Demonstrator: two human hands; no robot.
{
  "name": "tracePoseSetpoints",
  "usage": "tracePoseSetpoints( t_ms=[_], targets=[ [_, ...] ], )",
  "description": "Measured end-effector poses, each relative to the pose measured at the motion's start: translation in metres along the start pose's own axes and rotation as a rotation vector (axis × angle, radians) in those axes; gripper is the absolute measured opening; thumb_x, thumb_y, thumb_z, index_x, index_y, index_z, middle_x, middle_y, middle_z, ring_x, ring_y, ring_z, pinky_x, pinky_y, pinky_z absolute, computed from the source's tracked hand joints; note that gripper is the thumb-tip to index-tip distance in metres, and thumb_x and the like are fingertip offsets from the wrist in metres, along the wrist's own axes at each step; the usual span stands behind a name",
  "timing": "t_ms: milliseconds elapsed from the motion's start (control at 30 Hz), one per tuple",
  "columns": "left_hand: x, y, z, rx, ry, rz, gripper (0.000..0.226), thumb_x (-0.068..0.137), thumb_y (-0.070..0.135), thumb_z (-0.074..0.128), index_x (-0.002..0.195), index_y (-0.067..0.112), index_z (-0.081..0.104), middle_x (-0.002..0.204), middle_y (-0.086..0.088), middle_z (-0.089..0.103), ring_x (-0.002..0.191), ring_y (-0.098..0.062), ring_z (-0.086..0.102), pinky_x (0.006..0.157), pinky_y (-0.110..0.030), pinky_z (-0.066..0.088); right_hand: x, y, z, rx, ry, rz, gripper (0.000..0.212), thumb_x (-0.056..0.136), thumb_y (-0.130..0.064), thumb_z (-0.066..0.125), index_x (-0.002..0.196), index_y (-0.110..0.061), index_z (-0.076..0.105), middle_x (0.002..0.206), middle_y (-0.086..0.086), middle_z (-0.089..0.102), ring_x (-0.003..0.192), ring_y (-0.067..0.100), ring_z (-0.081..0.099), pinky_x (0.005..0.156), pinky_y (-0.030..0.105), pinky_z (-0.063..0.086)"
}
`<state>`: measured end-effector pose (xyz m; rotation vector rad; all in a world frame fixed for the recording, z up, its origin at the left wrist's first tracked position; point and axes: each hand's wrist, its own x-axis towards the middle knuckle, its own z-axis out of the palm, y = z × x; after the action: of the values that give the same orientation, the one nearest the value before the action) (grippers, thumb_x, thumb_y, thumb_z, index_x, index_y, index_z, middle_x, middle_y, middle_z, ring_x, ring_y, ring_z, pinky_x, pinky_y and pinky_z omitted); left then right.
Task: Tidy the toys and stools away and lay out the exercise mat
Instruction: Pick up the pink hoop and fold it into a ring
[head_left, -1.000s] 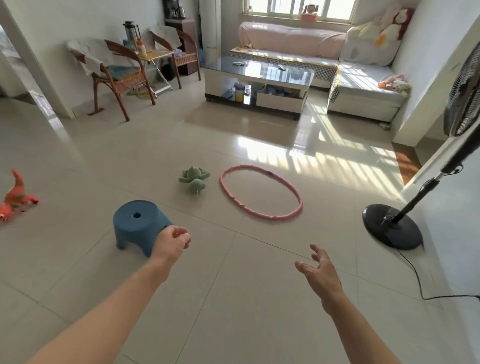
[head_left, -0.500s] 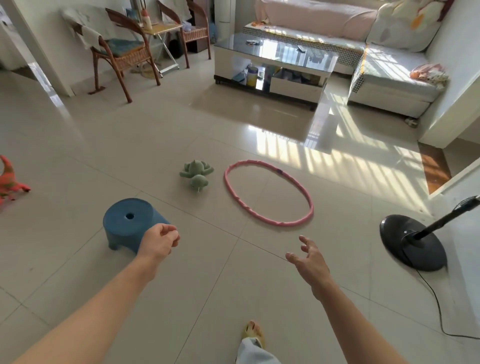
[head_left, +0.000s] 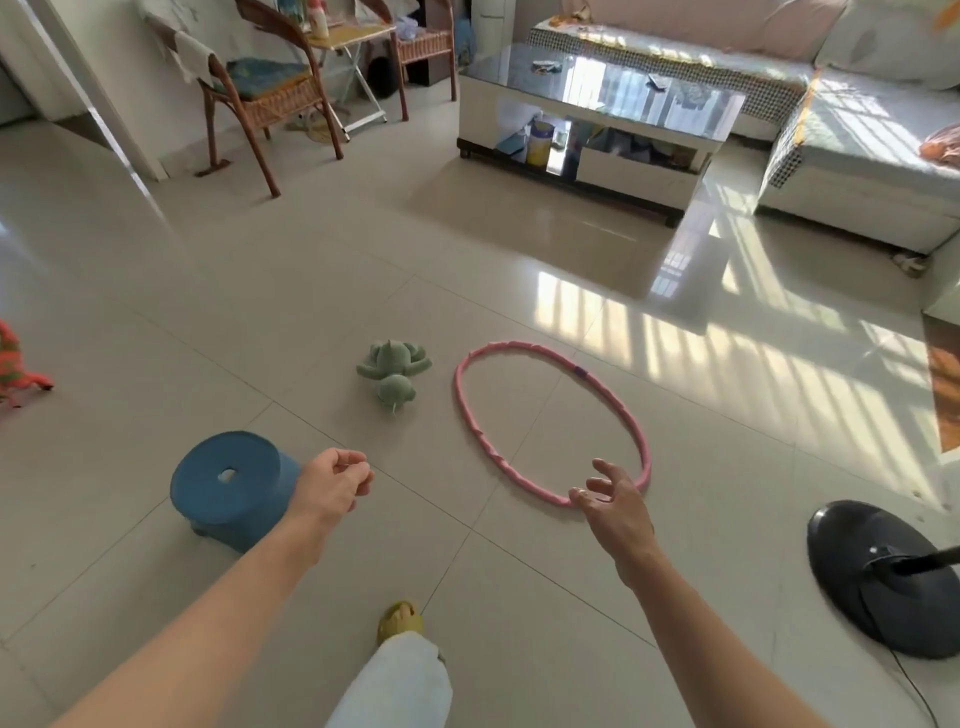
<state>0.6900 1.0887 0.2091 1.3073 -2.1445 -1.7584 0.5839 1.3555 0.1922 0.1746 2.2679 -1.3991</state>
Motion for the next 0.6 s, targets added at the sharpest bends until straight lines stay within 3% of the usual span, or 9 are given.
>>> tracePoseSetpoints(
  t_ms=[133,400,600],
  targets=[
    [0.068,0.023,0.028,0.011,-0.05,-0.01,0.008,0.093,0.006,0.048,0.098,0.009,0.053,0.086,-0.006,0.059,0.082,-0.019,0.055,0.065,-0.025,0.042,0.059,-0.01,0.007,0.009,0.015,0.054,0.053,0.088,-0.017,0.062,0.136,-0.017,0.042,0.114,0.005,0.054,0.1,0.019,0.055,0.083,0.03,0.041],
    [0.227,0.084,0.101,0.049,-0.185,-0.1,0.018,0.091,0.003,0.048,0.08,0.017,0.05,0.078,-0.003,0.058,0.07,-0.015,0.053,0.06,-0.025,0.038,0.186,-0.047,0.004,0.001,0.128,0.201,0.053,0.088,-0.015,0.061,0.137,-0.014,0.042,0.117,0.009,0.056,0.101,0.021,0.055,0.081,0.029,0.041],
    [0.313,0.107,0.148,0.131,-0.266,-0.14,0.011,0.09,0.003,0.048,0.1,0.007,0.052,0.087,-0.008,0.059,0.077,-0.019,0.054,0.062,-0.025,0.039,0.266,-0.058,0.02,0.006,0.102,0.273,0.05,0.088,-0.019,0.06,0.135,-0.019,0.043,0.12,0.007,0.055,0.105,0.019,0.054,0.082,0.029,0.041]
  ],
)
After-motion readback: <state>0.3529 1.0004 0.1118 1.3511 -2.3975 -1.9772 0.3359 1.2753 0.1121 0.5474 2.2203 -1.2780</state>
